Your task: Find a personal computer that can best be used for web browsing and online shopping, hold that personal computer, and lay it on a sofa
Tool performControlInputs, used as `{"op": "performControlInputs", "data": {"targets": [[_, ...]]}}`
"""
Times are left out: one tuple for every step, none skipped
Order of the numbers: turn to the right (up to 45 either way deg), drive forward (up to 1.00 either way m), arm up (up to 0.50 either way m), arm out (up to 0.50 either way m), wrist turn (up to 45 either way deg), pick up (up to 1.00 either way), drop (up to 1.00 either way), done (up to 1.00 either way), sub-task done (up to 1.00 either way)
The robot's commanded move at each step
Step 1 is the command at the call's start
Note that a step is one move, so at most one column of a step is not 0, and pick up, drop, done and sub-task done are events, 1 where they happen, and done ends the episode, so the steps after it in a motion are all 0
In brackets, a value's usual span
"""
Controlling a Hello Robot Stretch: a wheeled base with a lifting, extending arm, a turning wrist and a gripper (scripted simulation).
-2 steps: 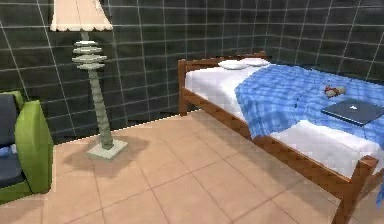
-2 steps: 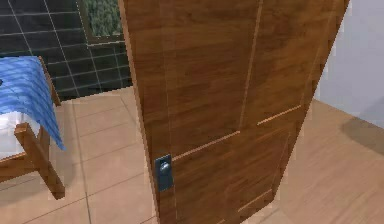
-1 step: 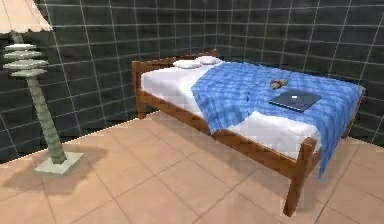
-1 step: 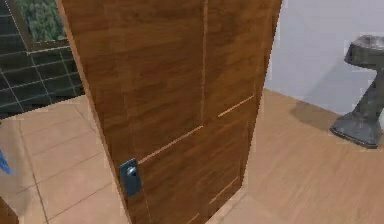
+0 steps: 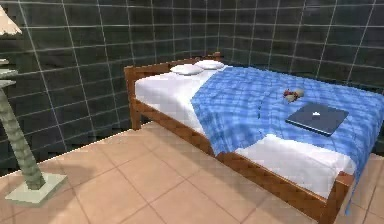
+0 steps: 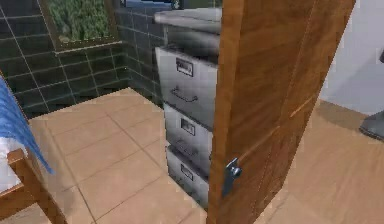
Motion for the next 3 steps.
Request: {"op": "performControlInputs", "data": {"targets": [[45.0,0.0,0.0,0.0,0.0,0.0,0.0,0.0,0.0],[9.0,0.0,0.0,0.0,0.0,0.0,0.0,0.0,0.0],[0.0,0.7,0.0,0.0,0.0,0.0,0.0,0.0,0.0]]}}
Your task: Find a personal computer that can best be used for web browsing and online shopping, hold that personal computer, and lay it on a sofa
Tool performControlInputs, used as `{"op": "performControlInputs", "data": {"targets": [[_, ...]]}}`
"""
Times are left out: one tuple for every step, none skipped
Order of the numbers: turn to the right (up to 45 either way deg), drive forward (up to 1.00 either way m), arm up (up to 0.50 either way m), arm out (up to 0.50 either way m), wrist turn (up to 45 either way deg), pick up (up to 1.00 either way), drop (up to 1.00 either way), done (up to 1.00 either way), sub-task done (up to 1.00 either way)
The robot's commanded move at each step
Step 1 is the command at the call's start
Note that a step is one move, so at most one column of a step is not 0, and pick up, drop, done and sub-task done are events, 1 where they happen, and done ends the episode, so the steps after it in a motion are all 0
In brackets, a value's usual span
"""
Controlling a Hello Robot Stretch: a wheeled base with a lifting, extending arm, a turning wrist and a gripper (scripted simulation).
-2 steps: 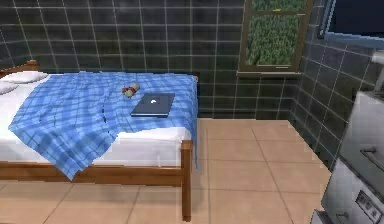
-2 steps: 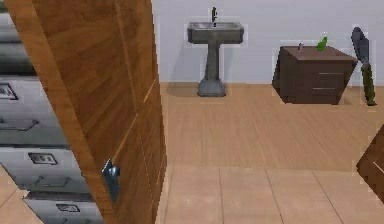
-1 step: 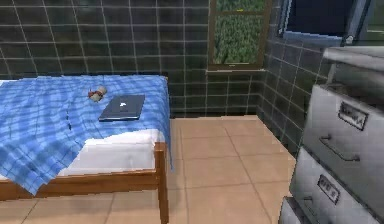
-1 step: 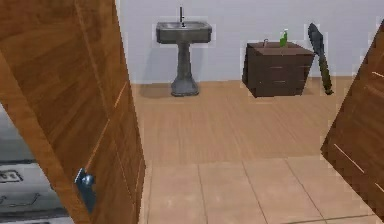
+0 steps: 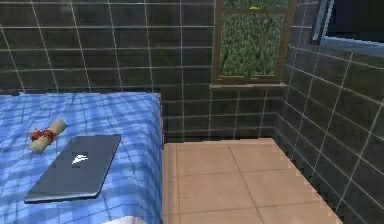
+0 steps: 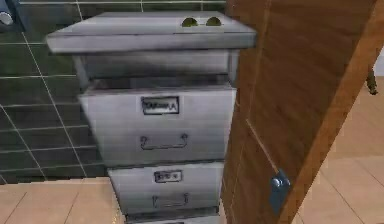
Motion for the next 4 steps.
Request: {"op": "performControlInputs", "data": {"targets": [[-45.0,0.0,0.0,0.0,0.0,0.0,0.0,0.0,0.0],[-45.0,0.0,0.0,0.0,0.0,0.0,0.0,0.0,0.0],[-27.0,0.0,0.0,0.0,0.0,0.0,0.0,0.0,0.0],[0.0,0.0,0.5,0.0,0.0,0.0,0.0,0.0,0.0]]}}
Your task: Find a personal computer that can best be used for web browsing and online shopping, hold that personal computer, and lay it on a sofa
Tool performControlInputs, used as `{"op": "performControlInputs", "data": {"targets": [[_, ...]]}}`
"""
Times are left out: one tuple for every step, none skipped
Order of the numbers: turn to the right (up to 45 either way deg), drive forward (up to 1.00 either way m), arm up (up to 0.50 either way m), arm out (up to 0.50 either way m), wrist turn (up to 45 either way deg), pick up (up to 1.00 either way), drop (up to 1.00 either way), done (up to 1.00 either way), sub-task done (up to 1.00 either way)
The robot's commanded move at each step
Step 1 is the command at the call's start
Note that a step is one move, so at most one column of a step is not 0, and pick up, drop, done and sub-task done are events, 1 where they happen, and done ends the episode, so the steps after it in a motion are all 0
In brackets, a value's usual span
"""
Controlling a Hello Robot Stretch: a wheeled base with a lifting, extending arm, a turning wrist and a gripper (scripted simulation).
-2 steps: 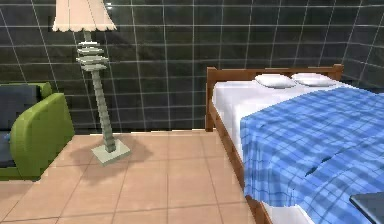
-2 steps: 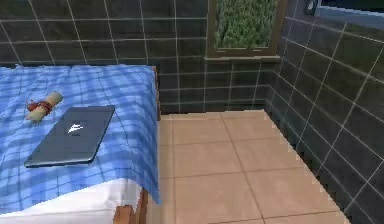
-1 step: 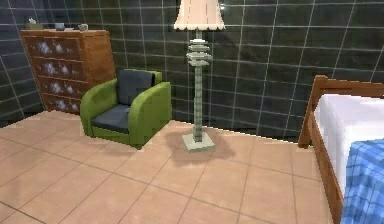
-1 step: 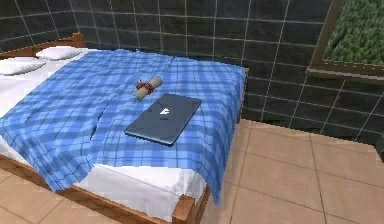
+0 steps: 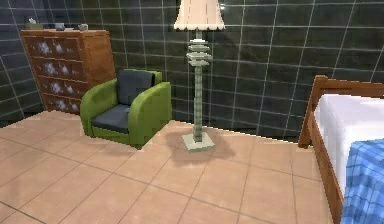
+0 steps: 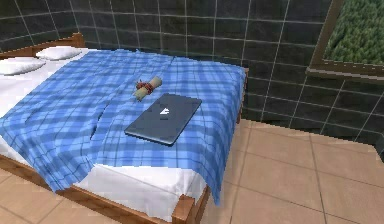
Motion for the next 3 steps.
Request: {"op": "performControlInputs", "data": {"targets": [[0.0,0.0,0.38,0.0,0.0,0.0,0.0,0.0,0.0],[0.0,0.0,0.0,0.44,0.0,0.0,0.0,0.0,0.0],[0.0,0.0,0.0,0.0,45.0,0.0,0.0,0.0,0.0]]}}
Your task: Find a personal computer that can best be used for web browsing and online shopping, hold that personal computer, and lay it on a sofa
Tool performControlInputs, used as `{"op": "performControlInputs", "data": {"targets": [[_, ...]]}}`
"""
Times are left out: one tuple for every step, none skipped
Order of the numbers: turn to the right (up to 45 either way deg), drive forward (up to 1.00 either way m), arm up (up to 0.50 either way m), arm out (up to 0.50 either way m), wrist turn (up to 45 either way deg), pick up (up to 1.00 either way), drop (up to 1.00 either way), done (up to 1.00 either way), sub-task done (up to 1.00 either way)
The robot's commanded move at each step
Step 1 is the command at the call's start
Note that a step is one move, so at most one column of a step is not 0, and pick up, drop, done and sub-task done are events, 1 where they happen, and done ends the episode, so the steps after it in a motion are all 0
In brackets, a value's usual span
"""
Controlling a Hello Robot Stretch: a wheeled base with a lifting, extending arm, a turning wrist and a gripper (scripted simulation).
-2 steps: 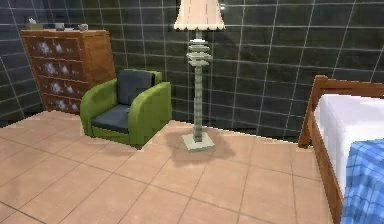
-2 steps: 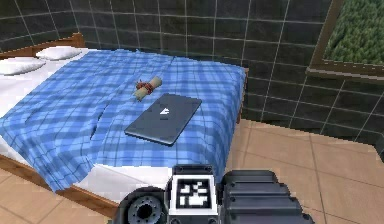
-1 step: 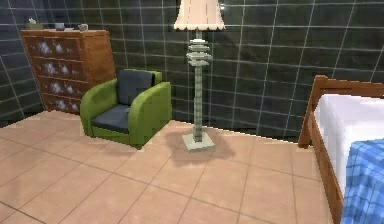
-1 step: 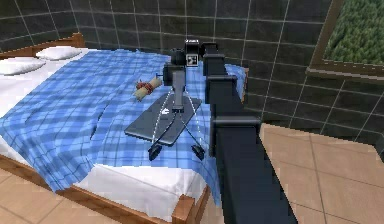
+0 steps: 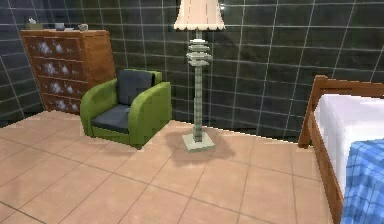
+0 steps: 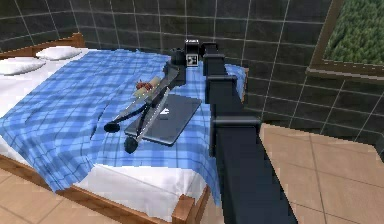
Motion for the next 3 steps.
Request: {"op": "performControlInputs", "data": {"targets": [[0.0,0.0,0.0,0.0,45.0,0.0,0.0,0.0,0.0],[0.0,0.0,0.0,0.0,45.0,0.0,0.0,0.0,0.0],[0.0,0.0,0.0,0.0,27.0,0.0,0.0,0.0,0.0]]}}
